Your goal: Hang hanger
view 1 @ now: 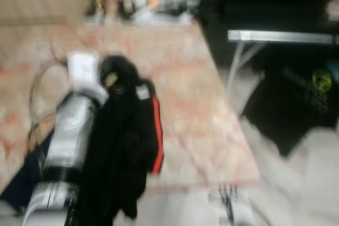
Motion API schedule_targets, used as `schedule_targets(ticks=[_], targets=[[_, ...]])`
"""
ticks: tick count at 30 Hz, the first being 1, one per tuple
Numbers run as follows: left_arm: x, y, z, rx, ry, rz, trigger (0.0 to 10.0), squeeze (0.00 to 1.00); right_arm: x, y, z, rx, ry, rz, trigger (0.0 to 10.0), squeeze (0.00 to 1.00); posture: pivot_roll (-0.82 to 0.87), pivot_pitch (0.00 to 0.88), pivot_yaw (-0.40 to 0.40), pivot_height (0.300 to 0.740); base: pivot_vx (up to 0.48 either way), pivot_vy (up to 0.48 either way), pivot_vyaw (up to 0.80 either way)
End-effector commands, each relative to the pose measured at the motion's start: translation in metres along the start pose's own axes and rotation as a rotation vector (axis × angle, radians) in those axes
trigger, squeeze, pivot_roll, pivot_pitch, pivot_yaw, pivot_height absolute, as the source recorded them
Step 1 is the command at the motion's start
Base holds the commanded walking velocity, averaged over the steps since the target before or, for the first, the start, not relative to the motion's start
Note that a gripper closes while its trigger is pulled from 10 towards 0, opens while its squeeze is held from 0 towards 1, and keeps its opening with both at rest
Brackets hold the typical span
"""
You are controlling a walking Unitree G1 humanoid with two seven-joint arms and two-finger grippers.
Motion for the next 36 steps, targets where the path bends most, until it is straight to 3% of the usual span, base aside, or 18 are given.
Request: schedule_targets(ticks=[1,5,6,12,20,30,34,36], targets=[[-0.004,-0.007,0.007,0.008,0.002,-0.028,10.0,0.0,0.0,-0.006,-0.001,-0.008,0.003,-0.012,10.0,0.0,0.11,0.0,0.003,0.74,0.0,0.0,0.0],[-0.033,-0.024,-0.008,-0.011,0.13,-0.075,10.0,0.01,0.0,-0.004,-0.003,-0.019,0.006,-0.006,10.0,0.0,0.11,0.0,0.006,0.74,0.0,0.0,0.0],[-0.036,-0.028,-0.009,-0.018,0.148,-0.09,10.0,0.98,0.0,-0.004,-0.003,-0.02,0.005,-0.004,10.0,0.0,0.11,0.0,0.008,0.74,0.0,0.0,0.0],[-0.043,-0.05,-0.016,-0.042,0.221,-0.17,10.0,1.0,0.0,-0.004,-0.003,-0.016,0.003,-0.008,10.0,0.0,0.1,0.0,0.017,0.74,0.0,0.0,0.0],[-0.053,-0.055,-0.021,-0.013,0.286,-0.206,10.0,1.0,-0.001,-0.004,-0.004,-0.021,0.007,-0.006,10.0,0.0,0.1,0.0,0.017,0.74,0.0,0.0,0.0],[-0.063,-0.052,-0.023,0.023,0.333,-0.228,10.0,1.0,0.0,-0.006,-0.003,-0.025,0.005,-0.009,10.0,0.0,0.1,0.0,0.009,0.74,0.0,0.0,0.0],[-0.064,-0.043,-0.017,0.025,0.305,-0.167,10.0,1.0,0.0,-0.007,-0.002,-0.024,0.003,-0.01,10.0,0.0,0.11,0.0,0.004,0.74,0.0,0.0,0.0],[-0.059,-0.028,-0.009,0.026,0.236,-0.043,10.0,1.0,0.0,-0.007,-0.001,-0.022,0.0,-0.011,10.0,0.0,0.11,0.0,-0.003,0.74,0.0,0.0,0.0]])
Point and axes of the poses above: a point about 5 cm out from each wrist's last joint towards the gripper, its own x axis pointing out of the wrist towards the gripper, its own z axis along the axis of the wrist's last joint, y = z × x, the point moved 3 cm from there along x, pointing out of the wrist towards the gripper, and after that the axes turned 2 degrees about -x, right-handed, at the moved point
